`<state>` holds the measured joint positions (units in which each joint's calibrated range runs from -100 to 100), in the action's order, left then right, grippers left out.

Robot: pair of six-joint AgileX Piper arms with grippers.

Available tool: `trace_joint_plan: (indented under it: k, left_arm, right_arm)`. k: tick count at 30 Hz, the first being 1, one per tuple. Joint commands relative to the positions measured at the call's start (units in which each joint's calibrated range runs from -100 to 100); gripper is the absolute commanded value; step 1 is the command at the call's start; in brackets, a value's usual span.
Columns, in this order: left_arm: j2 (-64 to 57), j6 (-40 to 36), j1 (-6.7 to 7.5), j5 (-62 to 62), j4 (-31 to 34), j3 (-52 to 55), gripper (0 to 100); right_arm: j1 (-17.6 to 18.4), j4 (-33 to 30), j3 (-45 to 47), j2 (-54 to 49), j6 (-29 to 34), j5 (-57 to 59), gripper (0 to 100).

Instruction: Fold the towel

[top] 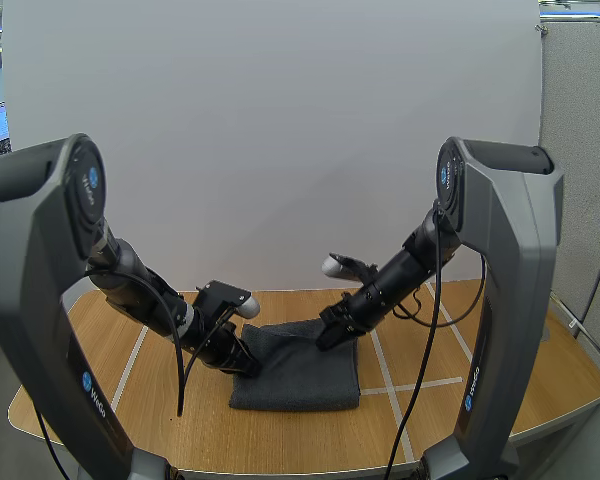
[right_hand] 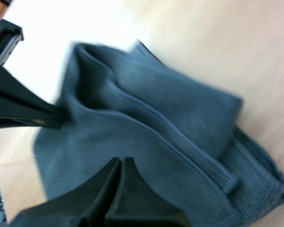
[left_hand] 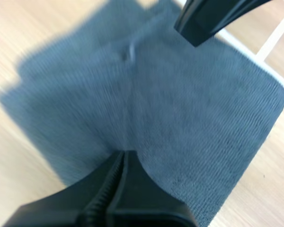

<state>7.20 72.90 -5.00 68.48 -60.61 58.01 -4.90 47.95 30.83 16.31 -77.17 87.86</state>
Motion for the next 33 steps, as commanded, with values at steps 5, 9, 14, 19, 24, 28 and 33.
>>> trace_joint_plan:
  k: [5,9,14,19,24,28,33]
  left_arm:
    - [-14.71,-2.27,0.05,1.20,2.25,-4.61,0]
    - [-12.68,-1.98,0.05,-1.52,1.30,-6.28,0]
    - [-5.55,-1.54,0.05,-1.36,-0.20,-9.11,0]
    - [0.26,0.22,0.05,-1.74,-2.20,-11.41,0]
    - [3.60,1.38,0.05,-10.01,-2.54,-12.38,0]
    - [5.52,1.60,0.05,-11.40,-2.22,-12.38,0]
    - [6.09,1.60,0.05,-7.52,-2.45,-12.53,0]
  right_arm:
    - [-0.16,-1.11,-0.51,-12.78,1.03,12.10,0]
    - [-0.16,-1.62,-0.51,-12.78,1.16,5.52,0]
    - [-0.16,-1.62,-0.51,-11.22,1.16,2.20,0]
    - [-0.16,-2.12,-0.51,-7.37,1.16,-0.48,0]
    - [-0.32,-3.91,-0.51,-3.41,1.16,-2.48,0]
    - [-0.89,-4.12,-0.51,-1.55,1.16,-3.11,0]
    - [-0.96,-4.06,-0.51,-2.32,1.16,-0.86,0]
